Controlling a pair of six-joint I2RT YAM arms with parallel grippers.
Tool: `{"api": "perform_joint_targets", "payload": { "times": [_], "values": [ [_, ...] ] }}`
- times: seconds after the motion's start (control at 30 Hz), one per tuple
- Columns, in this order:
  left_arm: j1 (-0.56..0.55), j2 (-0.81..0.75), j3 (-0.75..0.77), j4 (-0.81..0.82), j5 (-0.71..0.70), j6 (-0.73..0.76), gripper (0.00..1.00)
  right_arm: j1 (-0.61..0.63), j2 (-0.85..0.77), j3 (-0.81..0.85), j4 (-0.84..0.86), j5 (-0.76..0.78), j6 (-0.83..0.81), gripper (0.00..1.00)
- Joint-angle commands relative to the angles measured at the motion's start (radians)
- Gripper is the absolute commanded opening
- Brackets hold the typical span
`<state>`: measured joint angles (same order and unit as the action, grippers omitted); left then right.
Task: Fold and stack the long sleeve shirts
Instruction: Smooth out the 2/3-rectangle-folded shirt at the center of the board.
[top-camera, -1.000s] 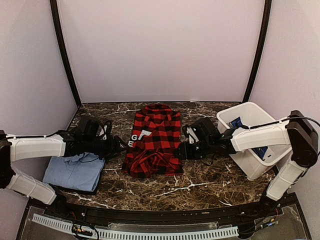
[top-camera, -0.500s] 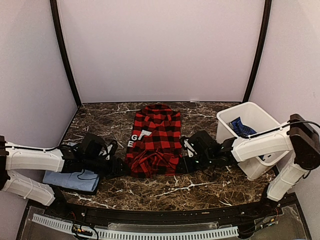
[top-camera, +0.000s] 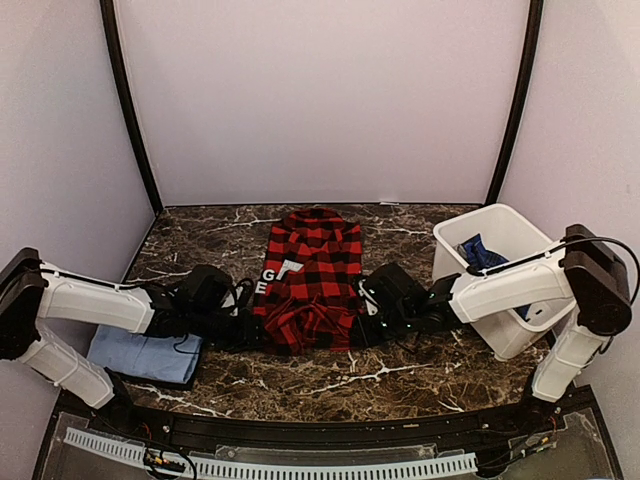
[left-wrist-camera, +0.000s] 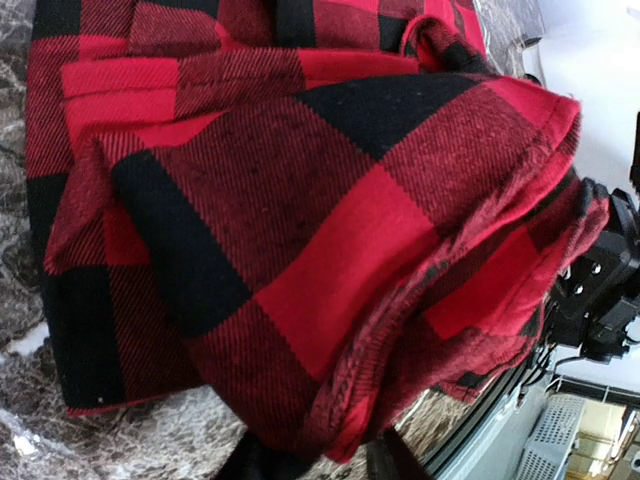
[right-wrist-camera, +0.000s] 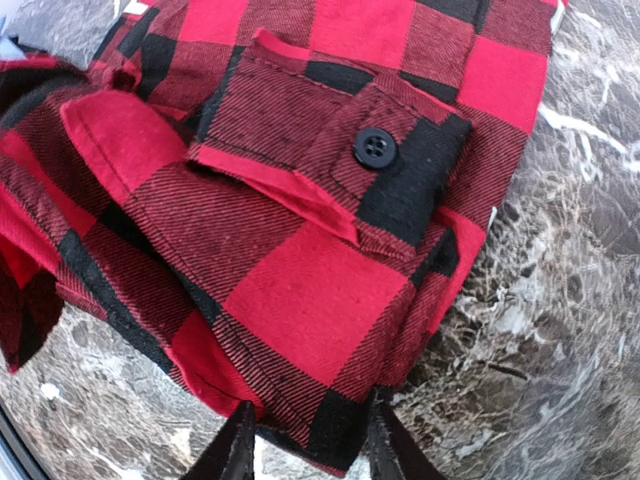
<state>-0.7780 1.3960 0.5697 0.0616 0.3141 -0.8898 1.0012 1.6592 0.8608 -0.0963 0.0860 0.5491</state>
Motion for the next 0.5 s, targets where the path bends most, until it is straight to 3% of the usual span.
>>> {"api": "perform_joint_targets", "payload": {
  "times": [0.0,0.13,0.3,0.47],
  "values": [
    [-0.005,0.004,0.059,0.007,-0.031,0.024,0.25,0.008,0.024,0.046,-0.013,0.03,-0.005,0.3],
    [-0.004,0.008,0.093,-0.006,-0.056,0.036,0.14,0.007,0.039,0.066,-0.028,0.032,0.0,0.19],
    [0.008,0.024,0.145,-0.014,-0.071,0.048,0.1,0.008,0.038,0.098,-0.059,0.051,0.016,0.02],
    [0.062,0.075,0.213,-0.009,-0.037,0.071,0.08,0.003,0.049,0.183,-0.133,0.09,0.034,0.0]
  ]
}}
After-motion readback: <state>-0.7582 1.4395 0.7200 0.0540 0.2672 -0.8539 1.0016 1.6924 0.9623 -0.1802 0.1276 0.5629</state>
